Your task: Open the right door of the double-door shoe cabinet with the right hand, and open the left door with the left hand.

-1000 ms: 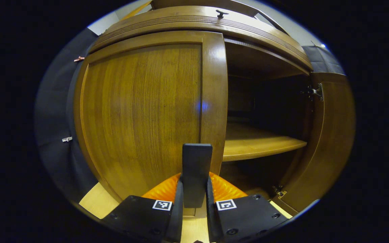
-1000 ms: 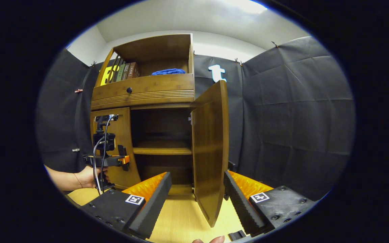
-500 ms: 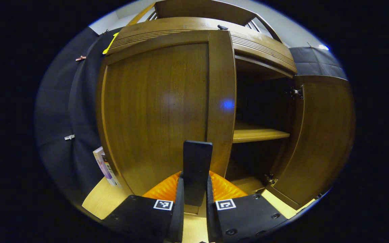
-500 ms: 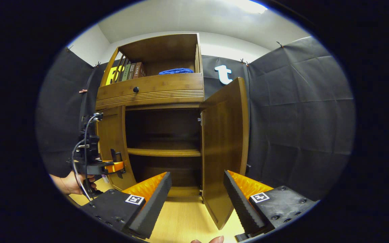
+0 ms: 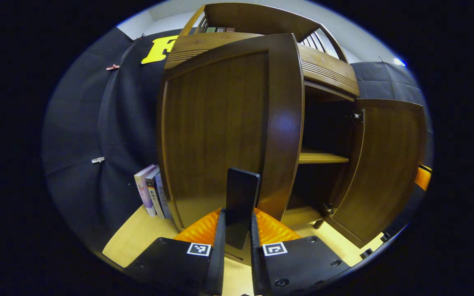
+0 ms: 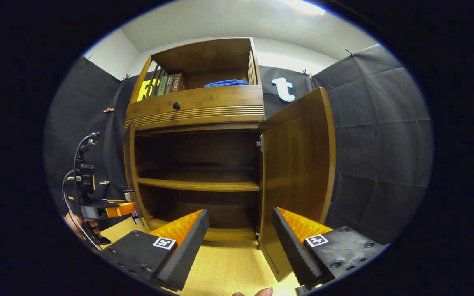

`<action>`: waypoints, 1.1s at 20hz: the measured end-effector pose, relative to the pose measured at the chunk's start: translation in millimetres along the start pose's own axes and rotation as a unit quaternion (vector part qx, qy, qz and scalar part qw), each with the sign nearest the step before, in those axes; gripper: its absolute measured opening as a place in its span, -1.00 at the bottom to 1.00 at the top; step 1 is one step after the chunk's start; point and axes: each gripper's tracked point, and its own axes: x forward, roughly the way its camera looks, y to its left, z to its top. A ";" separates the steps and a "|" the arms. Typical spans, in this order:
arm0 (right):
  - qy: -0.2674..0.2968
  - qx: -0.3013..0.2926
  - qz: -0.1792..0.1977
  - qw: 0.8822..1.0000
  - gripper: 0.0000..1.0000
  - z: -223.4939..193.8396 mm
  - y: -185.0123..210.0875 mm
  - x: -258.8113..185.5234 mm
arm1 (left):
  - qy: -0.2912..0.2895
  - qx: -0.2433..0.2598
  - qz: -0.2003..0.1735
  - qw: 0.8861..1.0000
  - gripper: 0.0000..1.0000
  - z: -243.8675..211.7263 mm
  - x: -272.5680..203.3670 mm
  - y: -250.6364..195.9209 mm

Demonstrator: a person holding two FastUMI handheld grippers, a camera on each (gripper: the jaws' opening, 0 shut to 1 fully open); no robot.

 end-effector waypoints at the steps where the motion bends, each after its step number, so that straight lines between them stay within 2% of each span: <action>1: 0.000 -0.003 0.002 1.000 0.84 -1.0 1.1 0.5 | 0.002 -0.002 0.001 1.000 -0.37 -1.7 -4.6 3.0; 8: 0.006 -0.001 0.015 1.000 0.84 -7.3 12.0 7.4 | 0.001 -0.002 0.012 1.000 -0.44 -5.9 -27.2 25.2; 10: 0.007 0.000 0.020 1.000 0.96 -9.4 15.5 8.6 | 0.002 -0.004 0.014 1.000 -0.48 -8.5 -33.7 33.7; 17: 0.013 -0.002 0.039 0.999 0.96 -14.1 34.0 13.5 | -0.006 -0.019 0.036 0.999 -0.59 -10.8 -61.0 74.0; 18: 0.014 -0.002 0.043 0.999 0.84 -15.1 38.0 14.2 | -0.008 -0.021 0.041 0.999 -0.62 -10.7 -64.8 80.3; 20: 0.016 -0.005 0.051 0.999 0.84 -19.7 45.0 15.5 | -0.011 -0.025 0.051 0.998 -0.67 -12.2 -71.0 92.5; 21: 0.017 -0.007 0.056 0.998 0.96 -20.5 49.1 16.7 | -0.013 -0.028 0.055 0.998 -0.69 -11.3 -73.6 99.9; 22: 0.018 -0.007 0.060 0.998 0.96 -21.0 52.6 18.0 | -0.014 -0.031 0.058 0.998 -0.72 -10.9 -76.1 106.1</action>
